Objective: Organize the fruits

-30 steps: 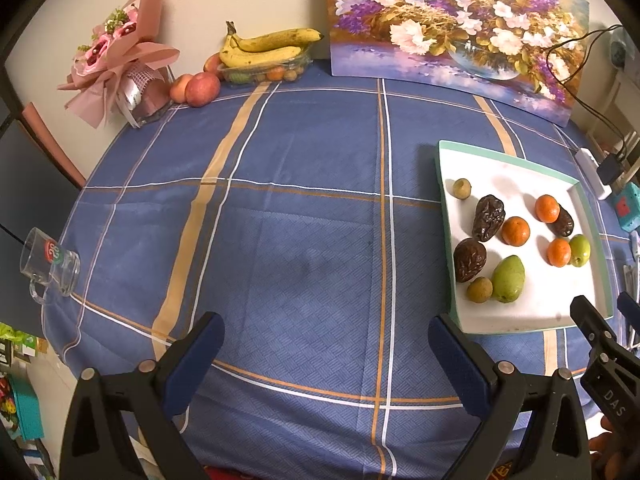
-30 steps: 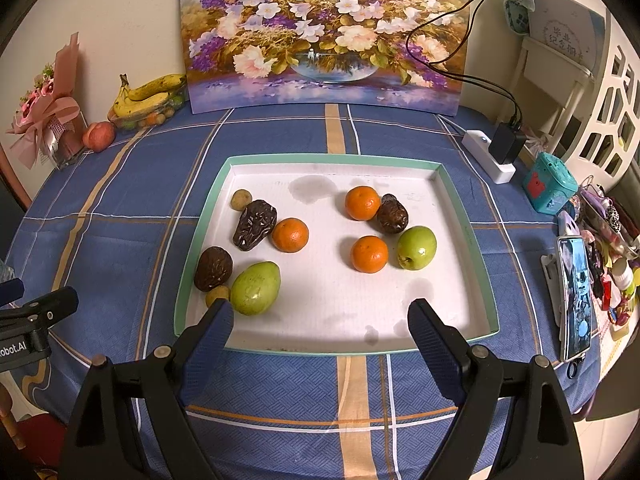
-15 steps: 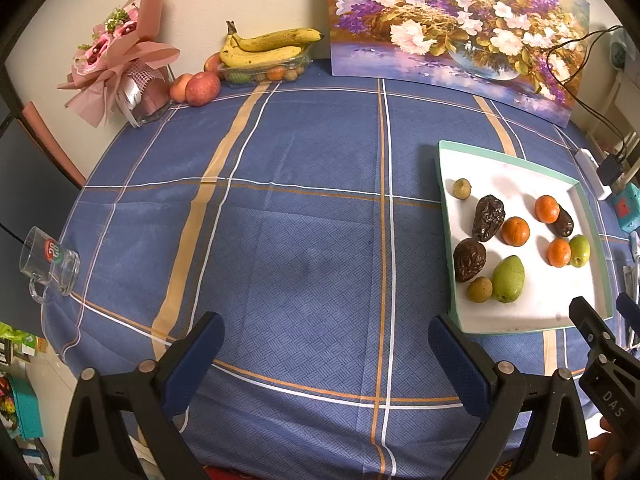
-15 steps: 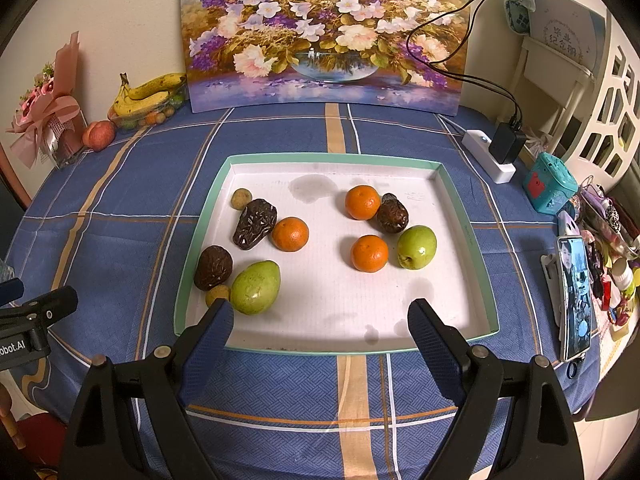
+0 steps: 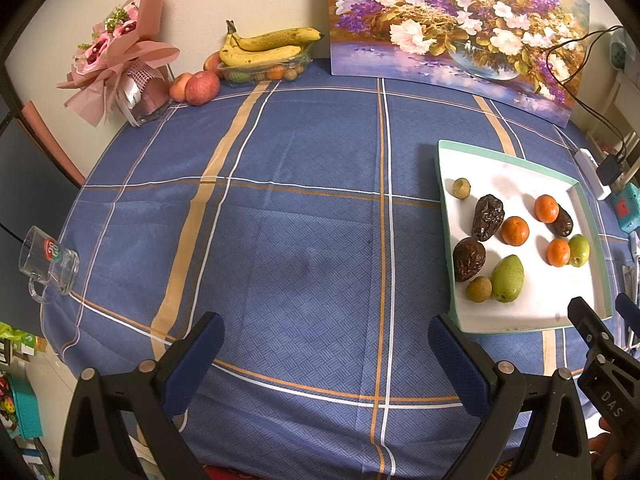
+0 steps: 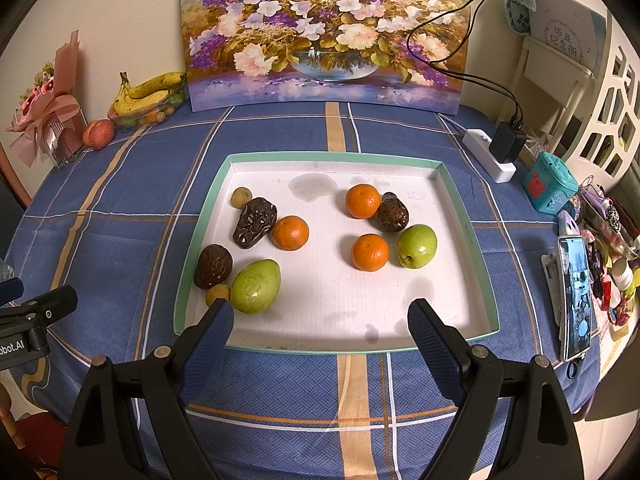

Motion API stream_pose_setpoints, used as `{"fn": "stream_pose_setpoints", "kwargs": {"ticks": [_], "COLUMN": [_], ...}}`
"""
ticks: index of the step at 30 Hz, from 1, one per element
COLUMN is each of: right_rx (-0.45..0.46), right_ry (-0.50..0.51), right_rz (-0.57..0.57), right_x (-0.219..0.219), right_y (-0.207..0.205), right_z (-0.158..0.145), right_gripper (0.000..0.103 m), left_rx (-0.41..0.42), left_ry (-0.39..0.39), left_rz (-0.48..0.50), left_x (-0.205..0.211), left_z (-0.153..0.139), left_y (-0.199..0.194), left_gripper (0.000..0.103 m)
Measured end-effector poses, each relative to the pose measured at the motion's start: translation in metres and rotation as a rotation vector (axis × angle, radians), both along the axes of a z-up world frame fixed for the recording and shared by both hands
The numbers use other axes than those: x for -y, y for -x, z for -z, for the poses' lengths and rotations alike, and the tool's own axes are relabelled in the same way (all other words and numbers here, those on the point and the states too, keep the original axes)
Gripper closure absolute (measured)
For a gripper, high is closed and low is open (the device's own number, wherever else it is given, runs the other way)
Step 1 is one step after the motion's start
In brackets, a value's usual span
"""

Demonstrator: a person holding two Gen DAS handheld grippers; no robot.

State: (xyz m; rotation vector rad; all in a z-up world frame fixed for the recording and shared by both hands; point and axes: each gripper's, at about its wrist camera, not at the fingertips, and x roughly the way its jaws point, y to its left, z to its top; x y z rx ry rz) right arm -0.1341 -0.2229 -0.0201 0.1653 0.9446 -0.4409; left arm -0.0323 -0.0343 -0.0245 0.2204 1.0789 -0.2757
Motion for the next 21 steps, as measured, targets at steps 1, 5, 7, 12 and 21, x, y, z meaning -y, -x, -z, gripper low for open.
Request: {"fn": "stream_pose_setpoints", "kwargs": {"ticks": [1,5,7,12,21], "right_rx": [0.000,-0.001,-0.001,-0.002,-0.003], "right_ry": [0.000,0.000,0.000,0.000,0.000], "right_rz": [-0.001,0.002,0.001,0.000,0.001], "right_x": [0.0006,0.0012,0.0008,0.0010,0.0009], "right_y": [-0.0001,0.0000,0.0003,0.0008,0.0004], "right_z": [0.0000,0.0003,0.0005,0.0008,0.0007], "right_gripper": [0.014,0.014,0.014,0.014,0.014], "left_rx": [-0.001,-0.005,-0.006,-0.005,-0.003], "left_ry": [0.000,0.000,-0.001,-0.001,-0.003], "left_rz": [-0.001,-0.005,-0.005,-0.004,-0.004], "left_x": [-0.0002,-0.0006,-0.0009,-0.0011,-0.0014], "left_z": [0.0001,0.0006,0.0009,0.0008,0.0004], "left_y": [-0.0001,-0.0003,-0.0004,-0.0004,-0.0003], "left_gripper": [0.000,0.000,0.000,0.000,0.000]}}
